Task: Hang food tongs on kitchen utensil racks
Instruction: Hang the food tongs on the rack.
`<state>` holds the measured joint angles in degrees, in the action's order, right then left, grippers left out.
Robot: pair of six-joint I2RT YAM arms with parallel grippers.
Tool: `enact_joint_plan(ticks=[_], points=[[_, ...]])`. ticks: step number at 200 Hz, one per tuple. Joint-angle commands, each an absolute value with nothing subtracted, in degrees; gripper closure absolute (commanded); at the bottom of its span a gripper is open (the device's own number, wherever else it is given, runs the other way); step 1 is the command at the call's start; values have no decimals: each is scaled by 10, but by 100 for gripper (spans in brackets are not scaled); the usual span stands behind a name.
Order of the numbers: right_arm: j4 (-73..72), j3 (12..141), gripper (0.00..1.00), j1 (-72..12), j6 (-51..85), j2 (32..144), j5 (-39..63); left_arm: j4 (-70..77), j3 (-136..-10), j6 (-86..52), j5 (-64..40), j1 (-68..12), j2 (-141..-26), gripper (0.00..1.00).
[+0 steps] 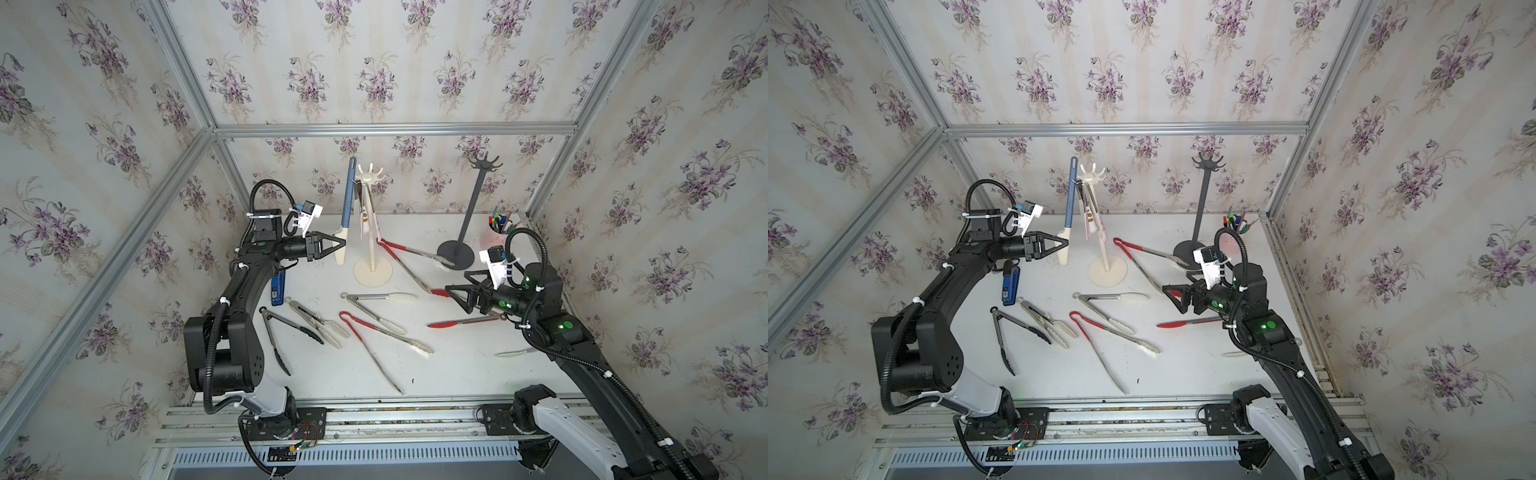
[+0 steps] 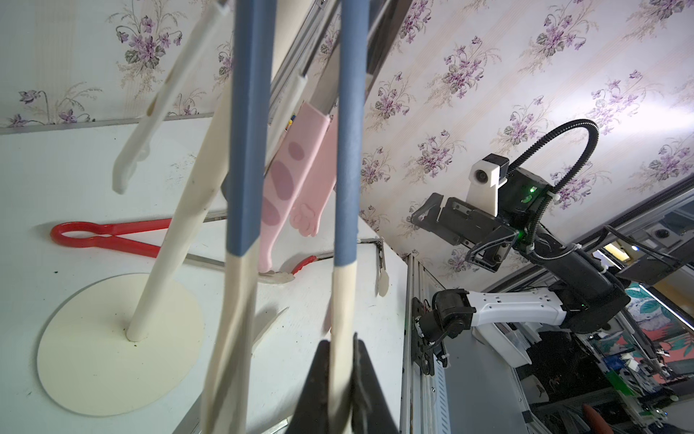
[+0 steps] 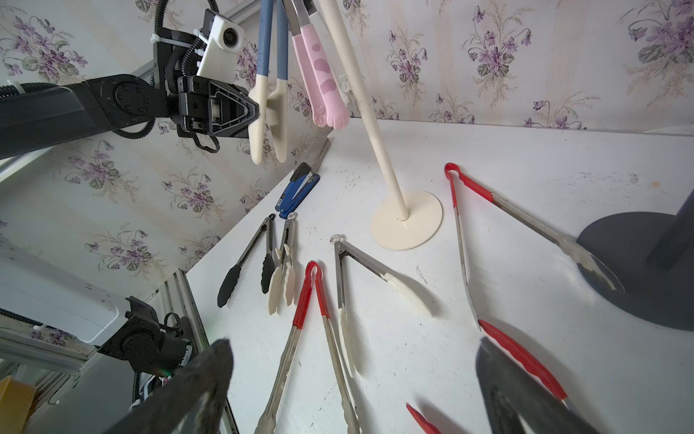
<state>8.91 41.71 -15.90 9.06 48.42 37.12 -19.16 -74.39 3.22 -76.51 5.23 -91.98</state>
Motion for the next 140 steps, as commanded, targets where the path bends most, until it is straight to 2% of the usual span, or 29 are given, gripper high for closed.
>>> enact_joint_plan(ticks=[1, 27, 39, 52, 65, 70, 105, 140], points=[[83, 417, 0, -160, 89, 483, 374, -238, -756, 62, -754, 53, -929, 91], [80, 417, 0, -160, 90, 486, 372, -250, -762, 72, -740, 53, -932, 83], [80, 416, 0, -160, 91, 488, 372, -254, -765, 72, -731, 54, -933, 73], [80, 416, 0, -160, 91, 487, 370, -256, -768, 71, -716, 54, -934, 52], [80, 415, 0, -160, 92, 486, 370, -258, -773, 71, -706, 55, -935, 46], [81, 415, 0, -160, 92, 487, 370, -258, -775, 70, -700, 55, -935, 41], [82, 414, 0, -160, 93, 484, 366, -260, -798, 65, -671, 61, -936, 28], [84, 415, 0, -160, 93, 481, 364, -260, -819, 55, -645, 66, -934, 20]])
